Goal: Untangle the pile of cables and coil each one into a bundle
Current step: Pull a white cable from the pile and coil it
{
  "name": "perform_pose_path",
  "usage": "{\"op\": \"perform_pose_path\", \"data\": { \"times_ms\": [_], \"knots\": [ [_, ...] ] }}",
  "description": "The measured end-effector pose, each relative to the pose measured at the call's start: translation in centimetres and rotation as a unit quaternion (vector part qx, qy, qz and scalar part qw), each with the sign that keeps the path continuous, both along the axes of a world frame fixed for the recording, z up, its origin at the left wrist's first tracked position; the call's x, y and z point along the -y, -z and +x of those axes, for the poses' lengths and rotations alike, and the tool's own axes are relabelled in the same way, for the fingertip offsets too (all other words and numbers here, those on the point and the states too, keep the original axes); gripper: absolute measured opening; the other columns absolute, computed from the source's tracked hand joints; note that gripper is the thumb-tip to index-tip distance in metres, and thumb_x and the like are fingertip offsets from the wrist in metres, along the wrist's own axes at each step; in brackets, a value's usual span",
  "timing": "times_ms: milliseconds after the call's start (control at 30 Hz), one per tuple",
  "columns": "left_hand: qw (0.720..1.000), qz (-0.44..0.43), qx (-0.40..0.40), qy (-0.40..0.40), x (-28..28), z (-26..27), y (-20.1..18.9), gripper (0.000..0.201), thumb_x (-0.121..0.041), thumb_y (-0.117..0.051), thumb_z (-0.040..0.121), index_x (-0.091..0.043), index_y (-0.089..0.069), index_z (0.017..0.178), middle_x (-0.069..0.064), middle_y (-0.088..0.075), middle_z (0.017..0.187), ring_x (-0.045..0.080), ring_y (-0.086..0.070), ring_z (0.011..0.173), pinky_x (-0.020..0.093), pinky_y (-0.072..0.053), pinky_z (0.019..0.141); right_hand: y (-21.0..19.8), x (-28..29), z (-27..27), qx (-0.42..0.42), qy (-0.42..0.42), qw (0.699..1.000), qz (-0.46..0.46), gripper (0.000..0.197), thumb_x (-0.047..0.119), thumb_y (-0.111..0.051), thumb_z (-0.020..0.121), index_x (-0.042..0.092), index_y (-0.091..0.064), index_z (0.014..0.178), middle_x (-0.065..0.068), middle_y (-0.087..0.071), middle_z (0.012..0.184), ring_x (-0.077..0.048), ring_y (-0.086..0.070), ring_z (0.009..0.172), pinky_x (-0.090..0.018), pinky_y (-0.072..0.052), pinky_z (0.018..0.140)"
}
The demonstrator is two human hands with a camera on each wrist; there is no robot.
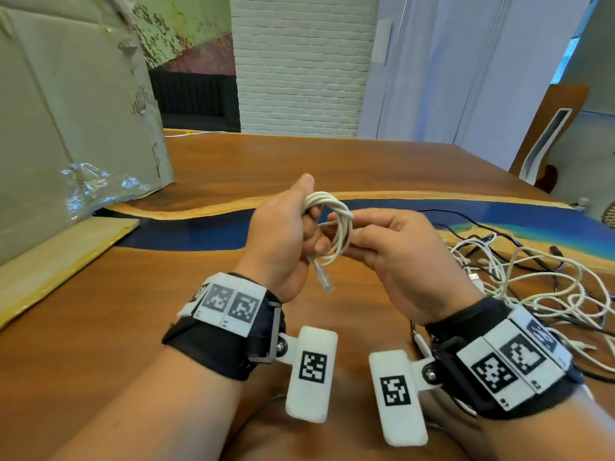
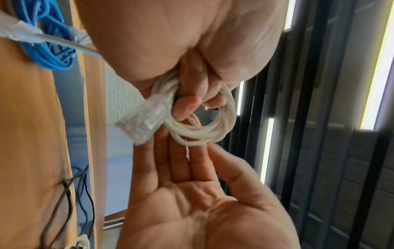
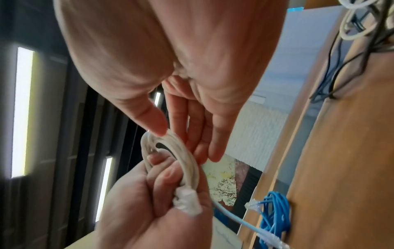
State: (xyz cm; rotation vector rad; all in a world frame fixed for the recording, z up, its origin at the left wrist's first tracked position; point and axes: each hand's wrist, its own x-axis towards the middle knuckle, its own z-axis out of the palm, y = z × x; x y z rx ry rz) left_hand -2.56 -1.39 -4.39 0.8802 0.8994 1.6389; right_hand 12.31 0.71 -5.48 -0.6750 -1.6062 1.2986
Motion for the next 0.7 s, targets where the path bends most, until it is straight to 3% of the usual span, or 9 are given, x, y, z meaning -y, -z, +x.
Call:
{"op": "perform_pose_path", "data": {
  "times_ms": [100,267,367,467,600,700],
  "knots": [
    [1.0,0.012,-0.029,-0.004,-0.1,-0.2,0.2,0.05,-0.034,-0.047,0.107,-0.011,-0.046,0.062,-0.002,-0.031,0.038,0.014,-0.029,0.034,0.028,-0.031,0.043,0.2,0.2,-0.4,-0.007,-0.016,1.0,-0.003,0.015,0.005,-0.069,0.092,0.0,-0.077,0.103,-0.023,-0.076,0.098,-0.039,-0.072,0.103,-0.043,-0.058,0.096],
    [0.999,0.022,-0.036,0.013,0.0,0.1,0.4,0.053,-0.032,-0.048,0.106,-0.012,-0.045,0.057,0.001,-0.035,0.038,0.017,-0.032,0.035,0.028,-0.032,0.043,0.3,0.1,-0.3,-0.01,0.011,1.0,0.002,0.014,0.007,-0.073,0.087,0.0,-0.078,0.099,-0.024,-0.077,0.089,-0.04,-0.074,0.093,-0.046,-0.059,0.089],
    [0.999,0.031,-0.025,0.011,-0.1,0.2,0.3,0.055,-0.032,-0.048,0.106,-0.014,-0.044,0.055,0.0,-0.03,0.036,0.016,-0.028,0.034,0.028,-0.031,0.043,0.0,0.0,-0.2,-0.007,0.036,0.999,0.021,0.015,0.008,-0.076,0.086,0.005,-0.079,0.1,-0.019,-0.078,0.09,-0.032,-0.073,0.087,-0.039,-0.053,0.075],
    [0.999,0.025,-0.017,0.009,-0.2,0.2,0.3,0.055,-0.033,-0.049,0.106,-0.015,-0.045,0.054,-0.001,-0.028,0.036,0.014,-0.026,0.033,0.027,-0.03,0.043,-0.3,0.3,-0.5,-0.022,0.051,0.998,0.035,0.027,0.0,-0.075,0.086,0.012,-0.074,0.11,-0.015,-0.079,0.096,-0.022,-0.072,0.084,-0.029,-0.055,0.07],
    [1.0,-0.003,-0.021,0.011,-0.3,-0.1,0.4,0.052,-0.037,-0.053,0.104,-0.013,-0.048,0.057,-0.001,-0.032,0.039,0.013,-0.032,0.034,0.025,-0.034,0.041,-0.3,0.5,-0.8,-0.046,0.034,0.998,0.027,0.046,-0.004,-0.07,0.09,0.016,-0.059,0.13,-0.014,-0.079,0.092,-0.022,-0.075,0.084,-0.033,-0.061,0.084],
    [0.999,-0.017,-0.018,0.02,-0.5,-0.7,0.7,0.05,-0.038,-0.056,0.102,-0.015,-0.05,0.058,-0.001,-0.031,0.044,0.014,-0.03,0.039,0.026,-0.033,0.046,0.0,0.5,-1.2,-0.046,0.001,0.999,0.009,0.048,-0.005,-0.066,0.092,0.01,-0.057,0.136,-0.01,-0.078,0.086,-0.019,-0.074,0.081,-0.028,-0.058,0.08]
  ]
}}
